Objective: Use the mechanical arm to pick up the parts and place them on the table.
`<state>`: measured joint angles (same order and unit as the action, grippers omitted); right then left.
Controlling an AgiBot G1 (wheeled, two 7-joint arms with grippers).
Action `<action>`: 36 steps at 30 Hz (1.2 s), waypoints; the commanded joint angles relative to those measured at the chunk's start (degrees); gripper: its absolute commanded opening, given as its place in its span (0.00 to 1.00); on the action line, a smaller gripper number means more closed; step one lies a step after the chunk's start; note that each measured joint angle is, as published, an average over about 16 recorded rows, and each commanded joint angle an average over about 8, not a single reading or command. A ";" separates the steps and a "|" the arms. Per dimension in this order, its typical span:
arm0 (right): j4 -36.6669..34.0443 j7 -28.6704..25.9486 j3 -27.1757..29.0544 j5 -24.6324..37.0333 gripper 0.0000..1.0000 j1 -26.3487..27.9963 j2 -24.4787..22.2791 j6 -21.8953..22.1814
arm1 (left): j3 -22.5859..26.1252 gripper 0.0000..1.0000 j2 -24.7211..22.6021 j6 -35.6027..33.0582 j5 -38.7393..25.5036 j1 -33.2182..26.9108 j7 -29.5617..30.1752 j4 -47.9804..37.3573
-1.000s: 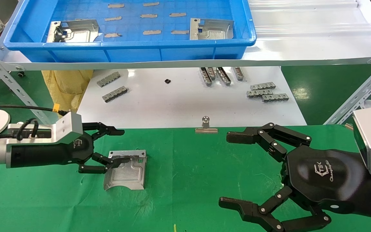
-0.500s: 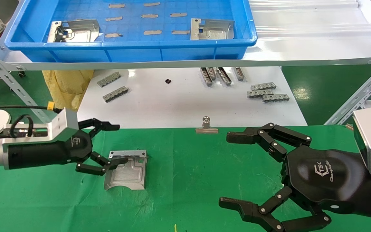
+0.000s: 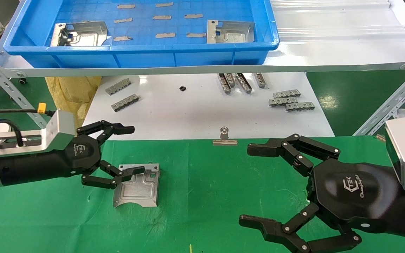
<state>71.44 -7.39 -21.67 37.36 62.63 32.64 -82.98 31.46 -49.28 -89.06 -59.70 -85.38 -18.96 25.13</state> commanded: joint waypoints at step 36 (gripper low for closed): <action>0.00 0.00 0.00 -0.01 1.00 0.00 0.00 0.00 | -14.92 1.00 13.79 3.24 17.25 23.03 28.72 46.89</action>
<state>71.43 -7.39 -21.67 37.35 62.63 32.64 -82.97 16.76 -35.71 -85.88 -42.69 -62.69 9.17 71.37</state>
